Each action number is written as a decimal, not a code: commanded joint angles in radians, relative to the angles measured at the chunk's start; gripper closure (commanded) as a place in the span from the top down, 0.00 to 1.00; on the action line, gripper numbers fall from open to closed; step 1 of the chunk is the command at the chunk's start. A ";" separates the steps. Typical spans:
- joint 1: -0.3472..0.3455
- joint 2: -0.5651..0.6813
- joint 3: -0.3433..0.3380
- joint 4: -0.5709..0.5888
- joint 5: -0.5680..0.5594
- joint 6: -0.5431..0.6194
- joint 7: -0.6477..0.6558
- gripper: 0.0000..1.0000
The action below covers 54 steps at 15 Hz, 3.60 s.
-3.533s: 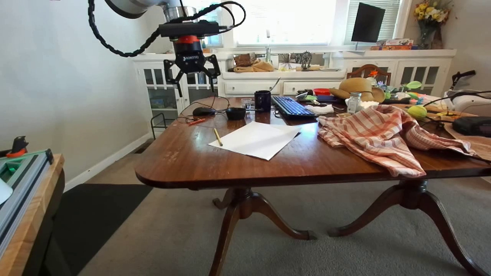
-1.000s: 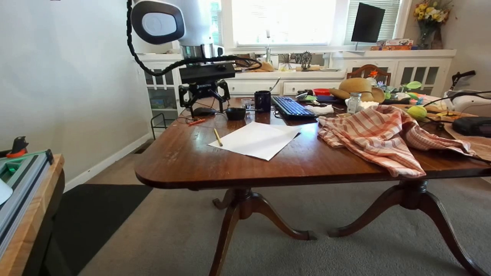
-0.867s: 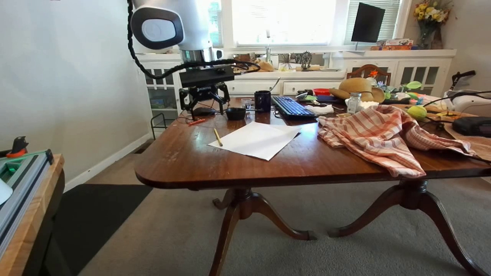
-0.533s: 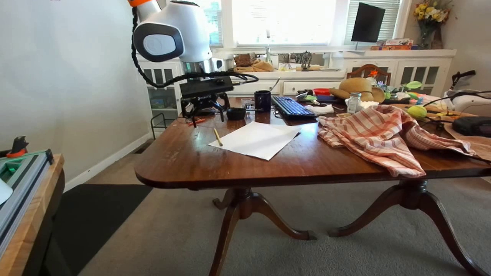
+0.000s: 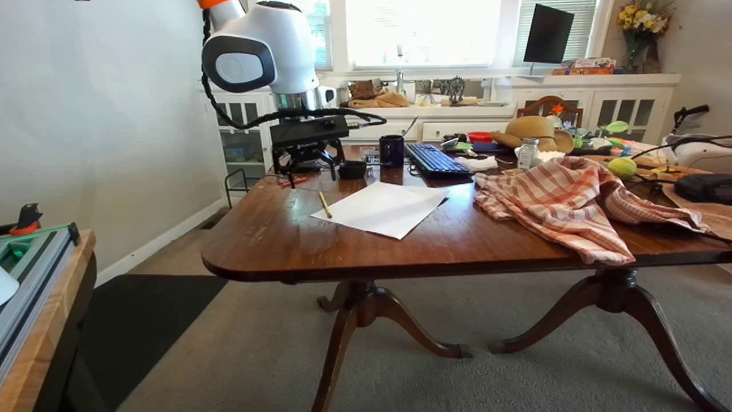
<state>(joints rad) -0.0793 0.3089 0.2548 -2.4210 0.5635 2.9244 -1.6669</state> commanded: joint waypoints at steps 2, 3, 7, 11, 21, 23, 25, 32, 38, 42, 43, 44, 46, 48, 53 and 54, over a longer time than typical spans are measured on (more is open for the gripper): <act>-0.114 0.102 0.097 0.088 0.134 0.003 -0.135 1.00; -0.135 0.119 0.111 0.098 0.144 -0.001 -0.161 1.00; -0.216 0.176 0.161 0.126 0.147 -0.046 -0.269 1.00; -0.337 0.226 0.290 0.146 0.240 -0.002 -0.411 1.00; -0.467 0.304 0.414 0.151 0.309 0.020 -0.573 1.00; -0.482 0.318 0.428 0.153 0.316 0.023 -0.581 1.00; -0.496 0.330 0.441 0.156 0.319 0.029 -0.586 0.84; -0.541 0.342 0.470 0.157 0.330 0.029 -0.577 0.58; -0.547 0.352 0.454 0.162 0.313 0.008 -0.560 0.51; -0.548 0.348 0.448 0.157 0.306 -0.009 -0.547 0.33; -0.549 0.348 0.446 0.158 0.305 -0.010 -0.546 0.35; -0.548 0.348 0.446 0.158 0.305 -0.008 -0.546 0.35; -0.547 0.348 0.441 0.160 0.304 -0.008 -0.544 0.29; -0.547 0.347 0.438 0.162 0.303 -0.009 -0.543 0.19; -0.545 0.345 0.435 0.161 0.300 -0.008 -0.540 0.00; -0.542 0.344 0.436 0.160 0.302 0.000 -0.539 0.00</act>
<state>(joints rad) -0.6268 0.6184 0.7128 -2.2709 0.8701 2.8969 -2.1966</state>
